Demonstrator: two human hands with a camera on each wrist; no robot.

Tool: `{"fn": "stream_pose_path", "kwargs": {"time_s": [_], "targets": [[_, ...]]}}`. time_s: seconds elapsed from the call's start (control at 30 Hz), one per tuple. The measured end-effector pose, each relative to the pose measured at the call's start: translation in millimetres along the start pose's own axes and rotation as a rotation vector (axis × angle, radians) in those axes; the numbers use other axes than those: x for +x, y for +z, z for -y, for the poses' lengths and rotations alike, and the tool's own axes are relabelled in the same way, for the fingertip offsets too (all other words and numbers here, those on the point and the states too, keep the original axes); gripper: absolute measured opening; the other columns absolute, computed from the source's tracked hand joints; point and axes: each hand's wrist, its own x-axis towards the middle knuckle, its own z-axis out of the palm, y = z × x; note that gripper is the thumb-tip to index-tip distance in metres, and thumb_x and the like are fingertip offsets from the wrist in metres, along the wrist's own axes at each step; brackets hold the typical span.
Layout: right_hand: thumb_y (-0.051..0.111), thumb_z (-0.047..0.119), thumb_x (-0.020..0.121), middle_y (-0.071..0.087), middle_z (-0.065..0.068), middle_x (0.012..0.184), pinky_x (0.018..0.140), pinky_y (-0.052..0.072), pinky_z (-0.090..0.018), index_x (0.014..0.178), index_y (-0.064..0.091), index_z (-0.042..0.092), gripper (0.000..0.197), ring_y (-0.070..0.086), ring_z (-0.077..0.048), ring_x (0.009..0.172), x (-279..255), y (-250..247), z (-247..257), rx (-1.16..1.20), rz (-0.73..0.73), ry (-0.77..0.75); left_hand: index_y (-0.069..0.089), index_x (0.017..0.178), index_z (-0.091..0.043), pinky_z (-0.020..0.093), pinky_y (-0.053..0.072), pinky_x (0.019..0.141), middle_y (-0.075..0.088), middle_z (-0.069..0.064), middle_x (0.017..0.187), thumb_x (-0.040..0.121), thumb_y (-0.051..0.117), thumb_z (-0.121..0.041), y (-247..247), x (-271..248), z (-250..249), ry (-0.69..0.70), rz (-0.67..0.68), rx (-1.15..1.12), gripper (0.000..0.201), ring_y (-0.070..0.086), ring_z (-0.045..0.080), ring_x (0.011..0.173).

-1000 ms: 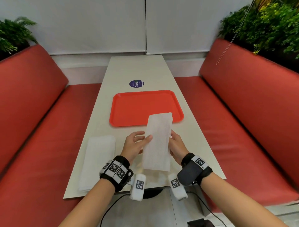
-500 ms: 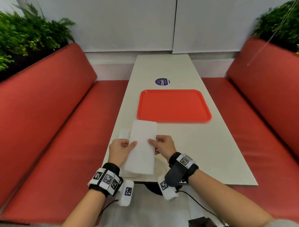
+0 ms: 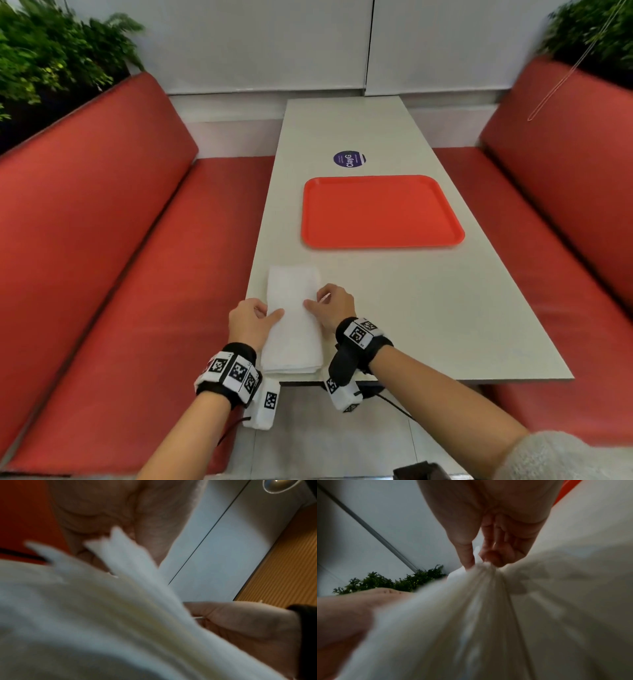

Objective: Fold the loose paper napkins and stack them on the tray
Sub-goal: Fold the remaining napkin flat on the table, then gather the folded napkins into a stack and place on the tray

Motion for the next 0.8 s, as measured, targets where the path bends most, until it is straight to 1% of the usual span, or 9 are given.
{"fn": "stream_pose_path", "kwargs": {"time_s": [0.1, 0.17, 0.23, 0.3, 0.43, 0.53, 0.6, 0.7, 0.8], "targets": [[0.072, 0.033, 0.083, 0.052, -0.001, 0.102, 0.076, 0.040, -0.024, 0.111, 0.051, 0.012, 0.041, 0.052, -0.018, 0.091, -7, 0, -2, 0.061, -0.082, -0.033, 0.049, 0.123, -0.008, 0.033, 0.044, 0.093, 0.053, 0.006, 0.118, 0.082, 0.075, -0.030, 4, 1, 3, 0.011, 0.010, -0.074, 0.054, 0.054, 0.023, 0.109], [0.064, 0.034, 0.090, 0.042, -0.008, 0.135, 0.097, 0.037, -0.025, 0.138, 0.038, 0.008, 0.061, 0.047, -0.021, 0.120, -15, 1, -2, 0.089, -0.015, -0.040, 0.028, 0.145, -0.007, 0.036, 0.036, 0.110, 0.041, 0.002, 0.143, 0.090, 0.066, -0.031, 3, 2, 6, -0.033, 0.167, -0.186, 0.072, 0.043, 0.020, 0.132], [0.055, 0.035, 0.096, 0.020, -0.006, 0.157, 0.115, 0.022, -0.029, 0.152, 0.014, 0.006, 0.075, 0.025, -0.021, 0.144, -22, 3, -3, 0.069, 0.118, -0.011, 0.021, 0.150, -0.013, 0.040, 0.037, 0.112, 0.037, 0.001, 0.151, 0.091, 0.062, -0.037, 4, 3, 10, -0.090, 0.376, -0.339, 0.076, 0.045, 0.018, 0.133], [0.047, 0.034, 0.099, 0.010, -0.004, 0.162, 0.120, 0.013, -0.030, 0.154, 0.004, 0.008, 0.074, 0.014, -0.018, 0.148, -27, 8, -4, 0.066, 0.219, -0.004, 0.025, 0.149, -0.018, 0.044, 0.043, 0.107, 0.045, 0.004, 0.147, 0.090, 0.063, -0.032, 5, 6, 13, -0.152, 0.465, -0.452, 0.072, 0.053, 0.018, 0.126], [0.047, 0.029, 0.100, 0.011, -0.001, 0.162, 0.116, 0.013, -0.025, 0.154, 0.002, 0.010, 0.073, 0.015, -0.016, 0.148, -31, 13, -2, 0.122, 0.240, -0.037, 0.038, 0.142, -0.016, 0.039, 0.049, 0.098, 0.058, 0.006, 0.133, 0.089, 0.047, 0.009, 6, 2, -3, -0.119, 0.481, -0.504, 0.059, 0.060, 0.020, 0.116], [0.055, 0.027, 0.096, 0.018, -0.004, 0.160, 0.119, 0.019, -0.030, 0.154, 0.009, 0.011, 0.076, 0.022, -0.019, 0.146, -26, 7, -6, 0.128, 0.127, -0.029, 0.036, 0.143, -0.004, 0.031, 0.043, 0.095, 0.048, 0.000, 0.136, 0.092, 0.054, 0.000, -1, 1, -7, -0.089, 0.270, -0.308, 0.055, 0.053, 0.017, 0.115], [0.060, 0.025, 0.093, 0.035, -0.009, 0.152, 0.111, 0.033, -0.031, 0.153, 0.018, 0.010, 0.075, 0.040, -0.023, 0.136, -20, 1, -11, 0.123, 0.048, 0.006, 0.044, 0.139, -0.002, 0.030, 0.041, 0.092, 0.052, 0.008, 0.130, 0.089, 0.066, -0.013, -6, 0, -5, -0.101, 0.125, -0.156, 0.056, 0.053, 0.021, 0.108], [0.066, 0.026, 0.089, 0.054, -0.006, 0.121, 0.100, 0.046, -0.037, 0.146, 0.033, 0.008, 0.068, 0.055, -0.025, 0.113, -16, -3, -19, 0.102, 0.017, 0.062, 0.064, 0.114, -0.002, 0.025, 0.043, 0.081, 0.063, 0.006, 0.101, 0.082, 0.075, -0.021, -6, 0, -5, -0.131, 0.140, -0.128, 0.038, 0.059, 0.022, 0.096], [0.065, 0.025, 0.088, 0.058, -0.002, 0.093, 0.083, 0.049, -0.031, 0.122, 0.059, 0.007, 0.039, 0.058, -0.023, 0.092, -15, -1, -23, 0.085, 0.030, 0.053, 0.066, 0.106, -0.002, 0.024, 0.042, 0.075, 0.065, 0.006, 0.098, 0.079, 0.078, -0.022, -1, 0, -8, -0.171, 0.143, -0.176, 0.036, 0.060, 0.021, 0.092]]}}
